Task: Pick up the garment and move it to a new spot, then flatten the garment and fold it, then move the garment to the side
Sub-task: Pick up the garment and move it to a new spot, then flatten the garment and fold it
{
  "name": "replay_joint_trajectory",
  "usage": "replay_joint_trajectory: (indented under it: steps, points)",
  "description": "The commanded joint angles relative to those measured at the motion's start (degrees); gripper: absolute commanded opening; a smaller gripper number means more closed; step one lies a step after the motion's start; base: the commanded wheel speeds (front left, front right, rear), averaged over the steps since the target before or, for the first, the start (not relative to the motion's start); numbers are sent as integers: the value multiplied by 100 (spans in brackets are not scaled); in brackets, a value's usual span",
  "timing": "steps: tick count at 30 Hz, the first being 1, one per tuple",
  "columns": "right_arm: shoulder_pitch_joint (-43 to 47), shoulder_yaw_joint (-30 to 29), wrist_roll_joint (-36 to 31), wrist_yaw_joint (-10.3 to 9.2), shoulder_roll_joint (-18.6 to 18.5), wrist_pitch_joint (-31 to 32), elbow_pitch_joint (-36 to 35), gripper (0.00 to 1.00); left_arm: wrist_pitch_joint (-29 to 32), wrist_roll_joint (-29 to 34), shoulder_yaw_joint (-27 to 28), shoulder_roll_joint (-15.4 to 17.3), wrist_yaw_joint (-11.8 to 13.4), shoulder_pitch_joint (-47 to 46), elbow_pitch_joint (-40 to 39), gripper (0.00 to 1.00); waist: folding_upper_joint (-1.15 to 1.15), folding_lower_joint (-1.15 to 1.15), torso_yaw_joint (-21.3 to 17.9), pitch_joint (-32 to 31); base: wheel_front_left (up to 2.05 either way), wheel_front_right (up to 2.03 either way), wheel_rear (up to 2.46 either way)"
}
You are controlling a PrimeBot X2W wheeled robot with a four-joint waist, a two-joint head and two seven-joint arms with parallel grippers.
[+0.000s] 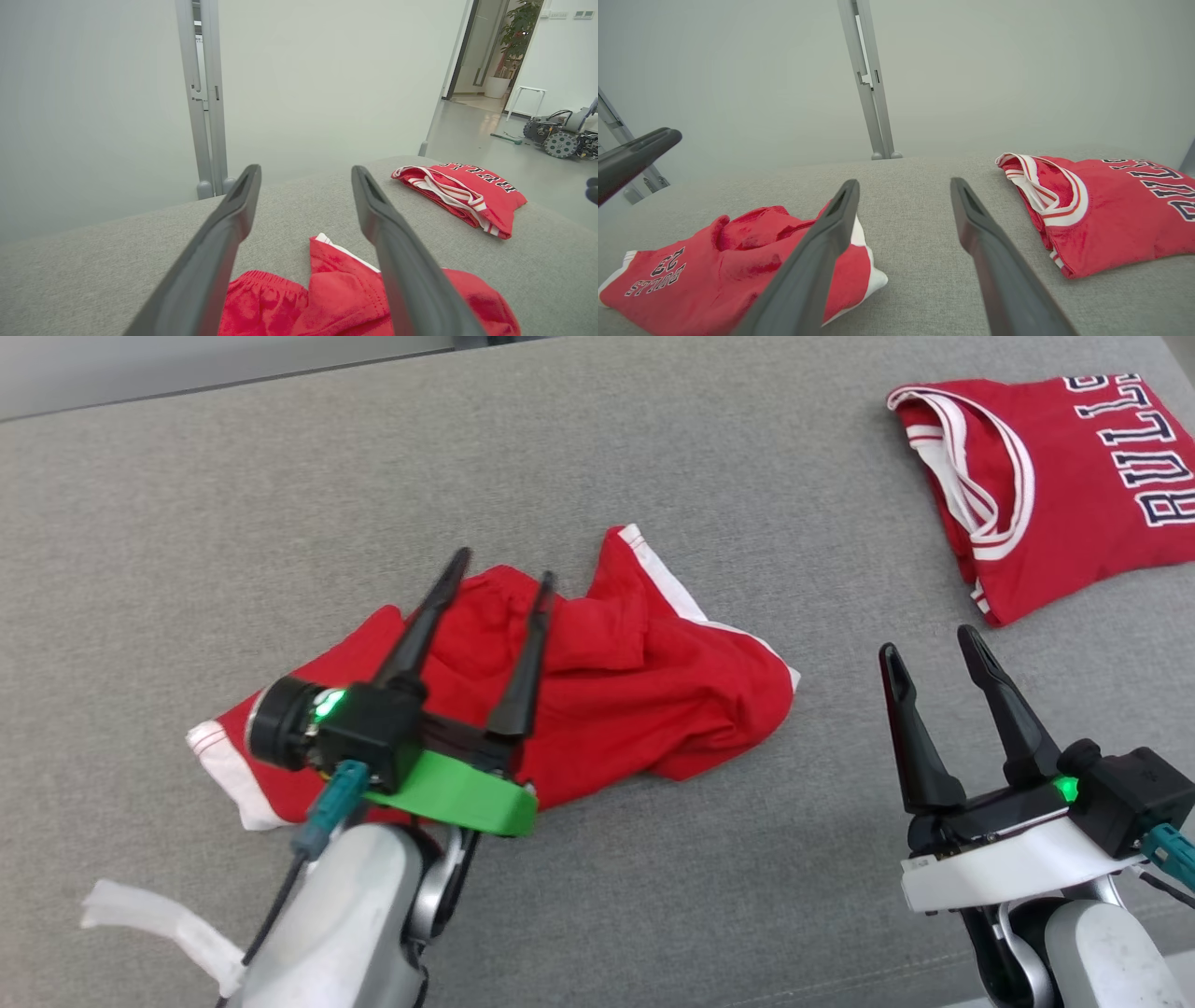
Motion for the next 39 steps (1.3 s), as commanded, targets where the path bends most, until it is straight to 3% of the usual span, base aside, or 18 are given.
replay_joint_trajectory:
  steps: [1, 6, 10, 16, 27, 39]
  points:
    - [56, -2, -24, 0, -42, 37, -49, 100, -58, -46, 183, 131, 147, 181, -9, 100, 0, 0, 389, -278, 0, 0, 0]
    - [154, -34, -39, 0, -94, 161, -112, 100, -176, -183, 834, 482, 540, 624, 2, 100, 0, 0, 656, -416, 0, 0, 0]
    - [233, -87, -66, 0, -133, 231, -104, 100, -213, -269, 1190, 745, 705, 1004, 20, 100, 0, 0, 761, -536, 0, 0, 0]
    - [428, -233, -45, 0, -118, 291, -15, 100, -229, -315, 1297, 945, 743, 1467, -35, 100, 0, 0, 774, -752, 0, 0, 0]
    - [931, -390, -30, 0, -35, 426, 23, 100, -145, -340, 1145, 947, 853, 2177, -216, 100, 0, 0, 605, -1226, 0, 0, 0]
    - [1058, -436, -25, 0, 12, 535, -119, 100, -116, -407, 1118, 982, 900, 2311, -238, 100, 0, 0, 595, -1339, 0, 0, 0]
